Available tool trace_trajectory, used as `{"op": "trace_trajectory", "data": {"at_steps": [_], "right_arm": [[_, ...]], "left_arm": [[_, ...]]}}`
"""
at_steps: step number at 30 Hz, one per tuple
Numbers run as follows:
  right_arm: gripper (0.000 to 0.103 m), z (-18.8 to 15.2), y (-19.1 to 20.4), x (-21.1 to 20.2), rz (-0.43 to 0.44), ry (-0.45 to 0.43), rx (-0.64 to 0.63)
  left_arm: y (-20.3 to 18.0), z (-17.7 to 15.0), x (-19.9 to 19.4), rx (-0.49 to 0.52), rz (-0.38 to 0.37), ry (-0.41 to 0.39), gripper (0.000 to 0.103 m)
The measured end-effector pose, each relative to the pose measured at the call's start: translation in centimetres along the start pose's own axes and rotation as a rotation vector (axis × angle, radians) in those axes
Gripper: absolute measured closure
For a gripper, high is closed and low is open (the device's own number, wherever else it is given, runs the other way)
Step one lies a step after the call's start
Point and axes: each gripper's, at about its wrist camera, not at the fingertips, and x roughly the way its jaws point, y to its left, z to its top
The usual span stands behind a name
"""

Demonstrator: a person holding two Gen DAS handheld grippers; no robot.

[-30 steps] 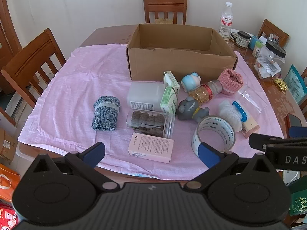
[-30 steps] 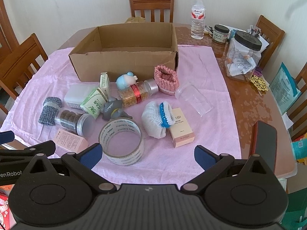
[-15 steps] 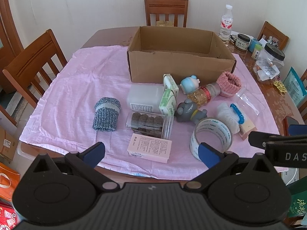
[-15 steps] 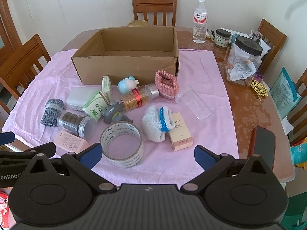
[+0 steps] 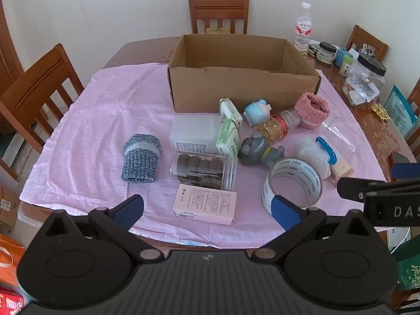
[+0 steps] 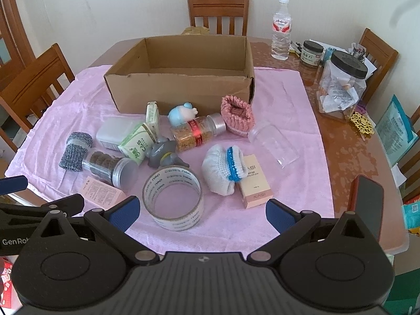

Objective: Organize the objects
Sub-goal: 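Reach the left tool to the pink carton while the right tool approaches the clear tape roll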

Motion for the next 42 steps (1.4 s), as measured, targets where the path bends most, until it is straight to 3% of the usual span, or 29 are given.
{"op": "trace_trajectory", "data": {"at_steps": [16, 28, 34, 42], "right_arm": [[0.000, -2.2, -0.9, 3.5, 0.005, -0.055, -0.085], [0.000, -5.0, -1.6, 7.0, 0.020, 0.037, -0.099], [0.000, -5.0, -1.5, 7.9, 0.027, 0.049, -0.094], [0.000, -4.7, -1.5, 9.0, 0.032, 0.067, -0.088]], "left_arm": [[0.1, -2.7, 4.4, 0.047, -0.021, -0.012, 0.001], [0.8, -3.6, 8.8, 0.060, -0.063, -0.023, 0.000], [1.5, -3.6, 11.1, 0.005, -0.088, 0.005, 0.001], [0.9, -3.7, 11.2, 0.041, -0.058, 0.017, 0.000]]}}
